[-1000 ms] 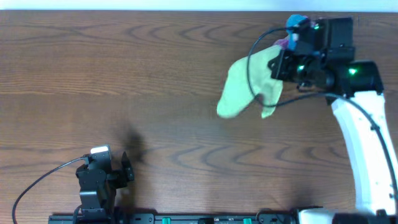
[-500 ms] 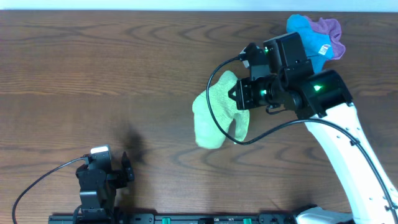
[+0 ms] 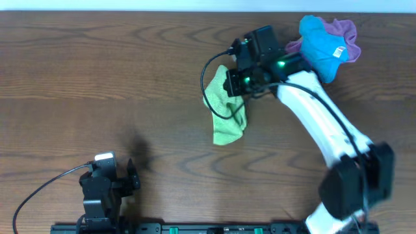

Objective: Fold the cloth
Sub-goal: 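Drag the green towel left toward the table center with the right gripper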

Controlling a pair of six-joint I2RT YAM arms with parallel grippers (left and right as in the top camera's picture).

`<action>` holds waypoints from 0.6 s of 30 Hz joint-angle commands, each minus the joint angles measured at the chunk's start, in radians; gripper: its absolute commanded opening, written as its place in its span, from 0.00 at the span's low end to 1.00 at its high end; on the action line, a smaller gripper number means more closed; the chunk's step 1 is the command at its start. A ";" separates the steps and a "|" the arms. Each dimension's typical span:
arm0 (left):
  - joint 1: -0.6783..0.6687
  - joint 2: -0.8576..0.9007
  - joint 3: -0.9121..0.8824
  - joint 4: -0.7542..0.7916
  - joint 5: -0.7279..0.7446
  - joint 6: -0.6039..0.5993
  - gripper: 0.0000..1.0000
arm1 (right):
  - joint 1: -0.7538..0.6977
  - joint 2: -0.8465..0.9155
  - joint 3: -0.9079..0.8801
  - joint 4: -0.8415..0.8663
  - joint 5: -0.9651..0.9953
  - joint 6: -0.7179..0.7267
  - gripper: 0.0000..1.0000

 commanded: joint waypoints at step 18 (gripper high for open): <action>0.002 -0.006 -0.011 -0.026 -0.006 -0.003 0.95 | -0.032 0.217 0.015 0.394 0.358 0.065 0.74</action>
